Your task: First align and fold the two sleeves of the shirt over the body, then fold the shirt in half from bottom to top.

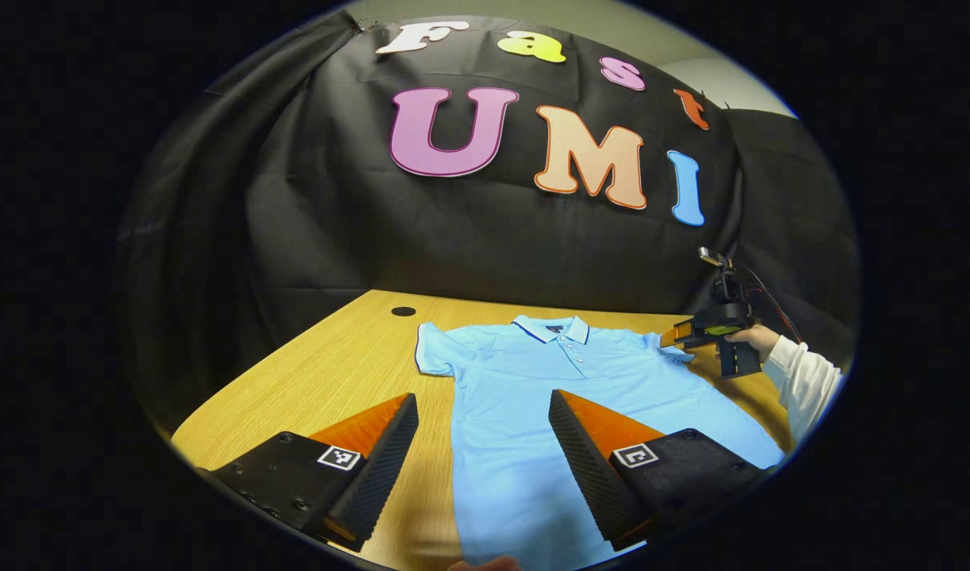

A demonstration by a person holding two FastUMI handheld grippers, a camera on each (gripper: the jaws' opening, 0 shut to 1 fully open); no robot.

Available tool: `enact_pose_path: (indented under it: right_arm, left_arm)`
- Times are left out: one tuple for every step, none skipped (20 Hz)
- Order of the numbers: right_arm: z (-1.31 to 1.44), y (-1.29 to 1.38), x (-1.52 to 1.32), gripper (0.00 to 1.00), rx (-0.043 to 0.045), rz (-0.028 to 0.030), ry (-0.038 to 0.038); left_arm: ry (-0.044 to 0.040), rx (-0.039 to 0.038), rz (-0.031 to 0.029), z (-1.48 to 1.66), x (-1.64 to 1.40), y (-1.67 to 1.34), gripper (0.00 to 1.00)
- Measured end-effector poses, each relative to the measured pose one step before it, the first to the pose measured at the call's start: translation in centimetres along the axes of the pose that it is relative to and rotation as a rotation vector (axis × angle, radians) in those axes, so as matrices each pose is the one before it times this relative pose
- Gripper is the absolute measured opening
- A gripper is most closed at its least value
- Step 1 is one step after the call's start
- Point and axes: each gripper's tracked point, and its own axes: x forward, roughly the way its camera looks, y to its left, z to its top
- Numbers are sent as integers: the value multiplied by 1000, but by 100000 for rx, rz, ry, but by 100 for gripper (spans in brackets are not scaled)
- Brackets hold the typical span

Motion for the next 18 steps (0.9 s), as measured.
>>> enact_pose_path:
  right_arm:
    - [337,-12,17,94,-1295,126,-1818]
    - [-7,-141,345,98,-369,-151,78]
    - [-56,101,-69,97,-1041,-57,-1177]
    - [-13,-483,235,97,-1944,-1778,-538]
    - [0,-202,47,96,-1341,211,-1269]
    - [36,295,11,79,-348,626,393]
    - [-96,295,68,77,-372,874,-846]
    - [-30,423,72,69,-459,1656,-331]
    - [135,135,-91,61,-1087,1144,-1142]
    - [110,323,159,50,-159,1639,-473]
    - [-218,372,-230,37,700,-86,399]
    - [174,335,-60,24,638,1279,-403]
    - [-141,-19,113,21,863,-679,767]
    - [218,67,60,10,789,48,184]
    - [-207,-78,-296,10,2963,-746,2246]
    - [116,-77,-12,1,2507,-73,1061]
    - [-70,-182,164,3,1088,-124,659]
    - [101,-191,46,3,18,-475,20]
  left_arm:
    - [423,-45,-50,-214,15,15,99]
    - [312,-6,18,-71,18,36,99]
    - [504,-150,15,-234,61,32,99]
    - [755,-311,106,-132,22,5,99]
    - [725,-250,147,-69,-4,-9,99]
    - [221,-111,-44,-14,-6,10,99]
    - [-163,-177,-181,68,-40,-73,99]
    - [-50,-118,-132,110,-45,-48,99]
    - [118,1,-154,-82,-36,6,99]
    - [186,127,-15,40,126,-80,99]
    - [121,108,84,-94,38,27,99]
    - [-160,43,81,99,-44,20,99]
    - [-260,143,-69,-41,-120,-38,99]
    - [-278,-81,-119,114,-33,-60,99]
    - [-13,-214,-390,37,-47,-38,99]
    - [68,-221,-292,54,17,-115,99]
    - [-5,15,-176,-91,50,-45,99]
    - [-43,136,108,91,4,76,99]
